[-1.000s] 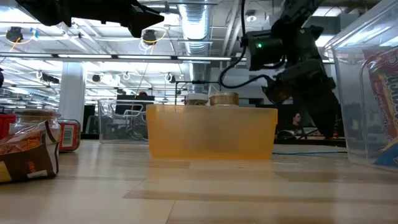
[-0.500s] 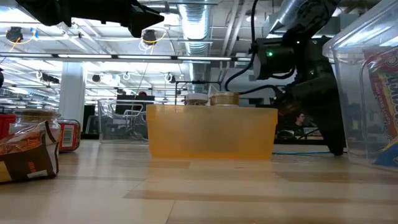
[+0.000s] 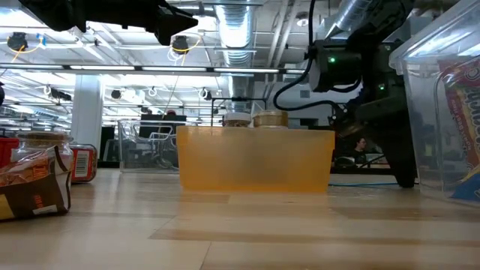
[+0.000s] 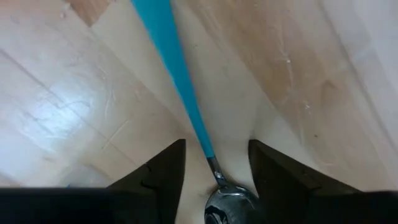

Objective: Pick & Place Food Item
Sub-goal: Put the blue spoon into the transparent bin

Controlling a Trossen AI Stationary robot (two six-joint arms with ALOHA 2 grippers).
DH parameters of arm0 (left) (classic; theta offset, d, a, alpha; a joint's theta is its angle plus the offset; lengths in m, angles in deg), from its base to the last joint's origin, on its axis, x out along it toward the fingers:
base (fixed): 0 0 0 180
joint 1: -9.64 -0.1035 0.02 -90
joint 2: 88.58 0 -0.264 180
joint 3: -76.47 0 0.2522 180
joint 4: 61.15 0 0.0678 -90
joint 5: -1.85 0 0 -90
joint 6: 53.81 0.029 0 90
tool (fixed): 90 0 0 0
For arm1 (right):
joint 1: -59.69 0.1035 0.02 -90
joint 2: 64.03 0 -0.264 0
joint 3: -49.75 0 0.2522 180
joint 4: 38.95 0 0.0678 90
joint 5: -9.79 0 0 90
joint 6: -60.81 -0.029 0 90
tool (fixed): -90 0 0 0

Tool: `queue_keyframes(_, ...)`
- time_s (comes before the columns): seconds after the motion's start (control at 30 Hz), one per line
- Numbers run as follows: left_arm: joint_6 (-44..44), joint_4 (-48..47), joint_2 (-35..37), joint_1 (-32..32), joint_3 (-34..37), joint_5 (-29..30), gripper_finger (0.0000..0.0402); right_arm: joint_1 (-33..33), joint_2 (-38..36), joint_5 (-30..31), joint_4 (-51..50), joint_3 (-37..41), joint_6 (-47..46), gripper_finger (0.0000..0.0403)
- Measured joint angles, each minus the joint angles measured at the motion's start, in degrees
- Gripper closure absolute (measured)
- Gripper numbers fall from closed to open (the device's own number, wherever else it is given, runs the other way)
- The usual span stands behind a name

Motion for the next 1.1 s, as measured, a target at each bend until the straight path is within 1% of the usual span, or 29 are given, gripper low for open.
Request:
queue_keyframes(0.1,0.00,0.00,0.00,-0.02,0.00,0.00,0.0262,0.76,0.00,1.62,-0.22,0.02,-1.52,0.0274)
queue_keyframes(0.23,0.00,-0.03,0.00,0.00,0.00,0.00,0.0262,1.62,0.00,3.64,-0.49,0.05,-2.70,0.0334)
queue_keyframes(0.33,0.00,-0.04,0.02,-0.01,0.00,0.00,0.0262,1.94,0.02,4.37,-0.30,0.07,-3.05,0.0381)
queue_keyframes(0.37,0.00,-0.07,0.02,-0.02,0.00,0.00,0.0262,1.94,0.02,4.43,-0.30,0.07,-2.98,0.0390)
queue_keyframes(0.53,0.00,-0.09,0.00,0.00,0.00,0.00,0.0262,1.94,0.07,4.64,-0.28,0.04,-2.88,0.0387)
queue_keyframes(0.6,0.00,-0.09,0.00,0.00,0.00,0.00,0.0262,1.94,-0.07,4.77,-0.28,0.06,-2.86,0.0395)
queue_keyframes(0.77,0.00,-0.13,0.00,-0.01,0.00,0.00,0.0262,1.99,-2.50,7.25,-0.15,0.30,-3.29,0.0397)
queue_keyframes(1.1,0.00,-0.15,0.02,-0.02,0.00,0.00,0.0262,1.94,-12.47,16.85,-1.41,0.26,-5.76,0.0401)
